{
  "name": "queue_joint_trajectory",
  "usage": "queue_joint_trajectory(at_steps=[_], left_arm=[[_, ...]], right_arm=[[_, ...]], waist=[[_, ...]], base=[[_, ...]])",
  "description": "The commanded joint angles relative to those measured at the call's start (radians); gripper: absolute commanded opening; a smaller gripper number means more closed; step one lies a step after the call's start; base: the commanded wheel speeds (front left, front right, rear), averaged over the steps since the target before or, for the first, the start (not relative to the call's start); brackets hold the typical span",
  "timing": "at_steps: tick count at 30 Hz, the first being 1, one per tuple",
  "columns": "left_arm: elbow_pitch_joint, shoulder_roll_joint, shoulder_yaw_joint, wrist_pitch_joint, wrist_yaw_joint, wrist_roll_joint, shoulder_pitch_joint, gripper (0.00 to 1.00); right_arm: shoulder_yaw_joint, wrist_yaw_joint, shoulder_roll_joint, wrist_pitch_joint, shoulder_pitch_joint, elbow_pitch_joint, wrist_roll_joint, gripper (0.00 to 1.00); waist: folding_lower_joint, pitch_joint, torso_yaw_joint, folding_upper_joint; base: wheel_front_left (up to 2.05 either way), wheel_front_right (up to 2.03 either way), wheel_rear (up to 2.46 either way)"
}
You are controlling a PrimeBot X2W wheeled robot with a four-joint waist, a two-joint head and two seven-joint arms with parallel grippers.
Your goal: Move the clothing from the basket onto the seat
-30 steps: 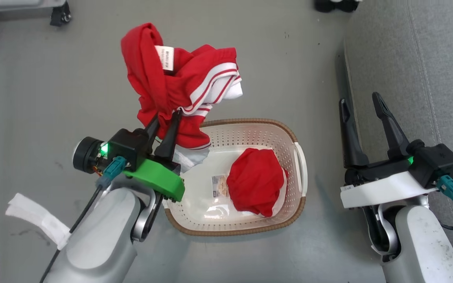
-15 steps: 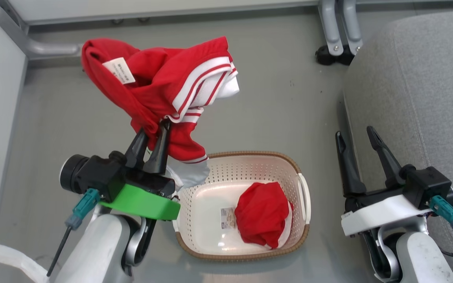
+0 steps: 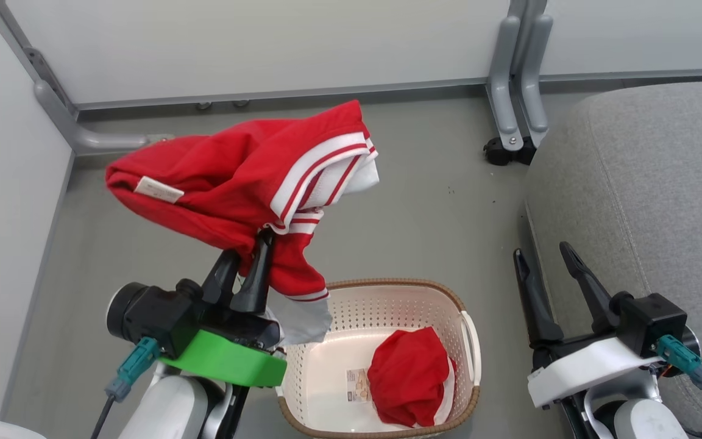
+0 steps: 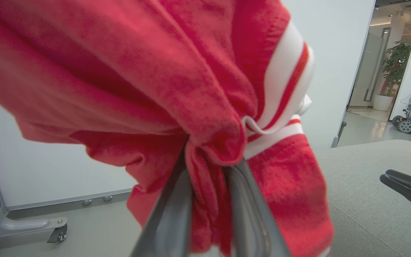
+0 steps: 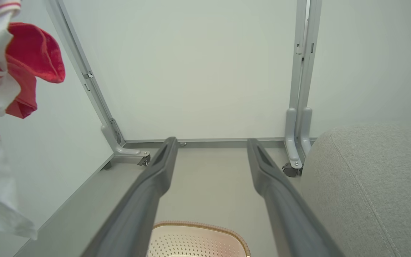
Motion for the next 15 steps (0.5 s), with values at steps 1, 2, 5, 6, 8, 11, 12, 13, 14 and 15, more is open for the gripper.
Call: queue_joint_trajectory(at_steps=[1, 2, 5, 6, 8, 11, 12, 13, 14, 15], left_arm=[[-0.003, 0.001, -0.001, 0.000, -0.005, 0.007, 0.019, 0.00], [-0.003, 0.002, -0.002, 0.000, -0.005, 0.006, 0.026, 0.00], [-0.004, 0.005, -0.008, 0.000, -0.010, 0.000, 0.041, 0.00], [-0.004, 0.005, -0.010, 0.000, -0.011, -0.001, 0.044, 0.00], [-0.006, 0.007, -0.016, 0.000, -0.013, -0.003, 0.051, 0.00], [-0.009, 0.009, -0.021, 0.003, -0.016, -0.004, 0.054, 0.00], [-0.010, 0.010, -0.022, 0.003, -0.014, -0.005, 0.054, 0.00], [-0.010, 0.011, -0.024, 0.003, -0.014, -0.006, 0.054, 0.00], [-0.009, 0.011, -0.025, 0.003, -0.016, -0.007, 0.054, 0.00], [-0.009, 0.012, -0.026, 0.004, -0.016, -0.008, 0.053, 0.00]], right_arm=[[0.001, 0.000, -0.002, 0.005, 0.019, -0.005, 0.005, 1.00], [0.002, 0.000, -0.002, 0.006, 0.026, -0.006, 0.006, 1.00], [0.000, 0.000, -0.002, 0.013, 0.045, -0.009, 0.009, 1.00], [-0.001, 0.000, -0.002, 0.016, 0.050, -0.010, 0.010, 1.00], [-0.005, 0.000, -0.002, 0.020, 0.060, -0.013, 0.012, 1.00], [-0.009, 0.000, -0.002, 0.023, 0.071, -0.019, 0.014, 1.00], [-0.011, 0.000, -0.002, 0.025, 0.071, -0.020, 0.015, 1.00], [-0.012, 0.000, -0.002, 0.026, 0.072, -0.022, 0.015, 1.00], [-0.012, 0.000, -0.002, 0.027, 0.073, -0.023, 0.015, 1.00], [-0.013, 0.000, -0.002, 0.028, 0.074, -0.024, 0.014, 1.00]], waist=[[0.0001, -0.029, -0.002, 0.0000], [0.0001, -0.035, -0.002, 0.0000], [0.0001, -0.053, -0.003, 0.0000], [0.0001, -0.057, -0.003, 0.0000], [0.0001, -0.065, -0.002, 0.0000], [0.0001, -0.071, -0.001, 0.0000], [0.0001, -0.071, -0.001, 0.0000], [0.0001, -0.072, 0.000, 0.0000], [0.0001, -0.073, 0.000, 0.0000], [0.0001, -0.074, 0.000, 0.0000]], base=[[0.00, 0.00, 0.00], [0.00, 0.00, 0.00], [0.00, 0.00, 0.00], [0.00, 0.00, 0.00], [0.00, 0.00, 0.00], [0.00, 0.00, 0.00], [0.00, 0.00, 0.00], [0.00, 0.00, 0.00], [0.00, 0.00, 0.00], [0.00, 0.00, 0.00]])
